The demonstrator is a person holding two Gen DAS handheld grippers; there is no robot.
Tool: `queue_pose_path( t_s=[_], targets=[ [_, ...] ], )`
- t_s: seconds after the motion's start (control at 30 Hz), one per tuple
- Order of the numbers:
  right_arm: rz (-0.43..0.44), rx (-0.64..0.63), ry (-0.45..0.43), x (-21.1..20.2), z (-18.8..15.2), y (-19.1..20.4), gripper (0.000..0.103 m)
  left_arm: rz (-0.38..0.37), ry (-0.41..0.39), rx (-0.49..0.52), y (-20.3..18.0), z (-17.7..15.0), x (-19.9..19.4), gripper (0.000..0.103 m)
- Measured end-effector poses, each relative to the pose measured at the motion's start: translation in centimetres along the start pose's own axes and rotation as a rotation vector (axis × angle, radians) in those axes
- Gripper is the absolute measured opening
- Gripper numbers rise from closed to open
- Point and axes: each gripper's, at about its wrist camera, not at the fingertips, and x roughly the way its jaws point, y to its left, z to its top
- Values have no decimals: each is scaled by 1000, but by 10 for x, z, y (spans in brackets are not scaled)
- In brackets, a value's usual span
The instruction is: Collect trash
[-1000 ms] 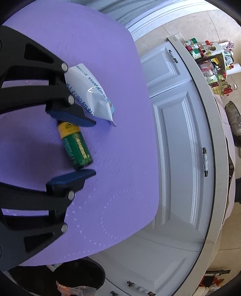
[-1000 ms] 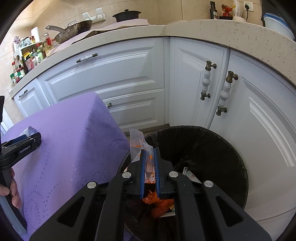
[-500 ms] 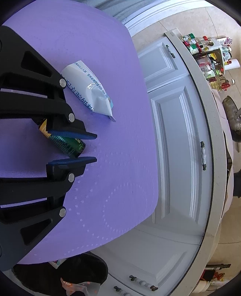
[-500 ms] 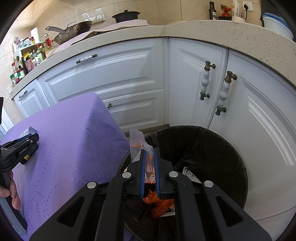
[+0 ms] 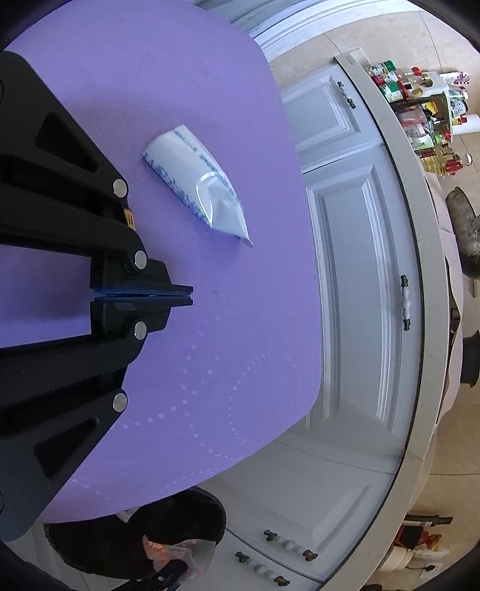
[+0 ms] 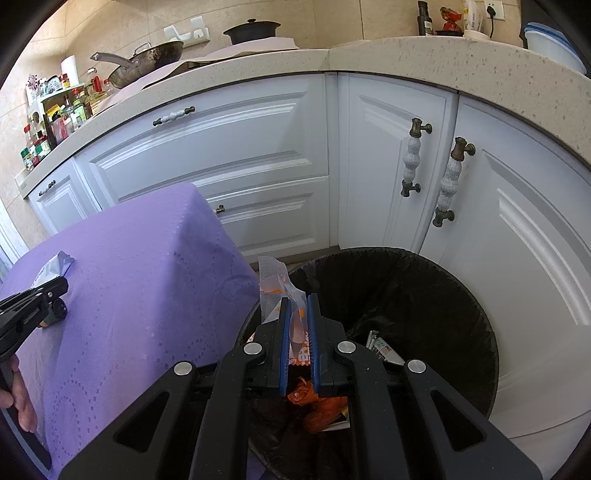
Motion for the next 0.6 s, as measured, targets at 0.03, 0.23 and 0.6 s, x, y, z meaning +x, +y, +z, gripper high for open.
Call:
queue_pose_path(
  t_s=[0.03,0.23,0.6],
  targets=[
    [1,0,0,0,0,0,10,-1,-3,-2,2,-1,-3,0],
    [11,2,-2,2,0,-1,10,10,-10,-8,18,-9,-13,0],
    [25,4,-5,5,-1,0,10,-19,21,-63,36,-12,-13,18]
  ],
)
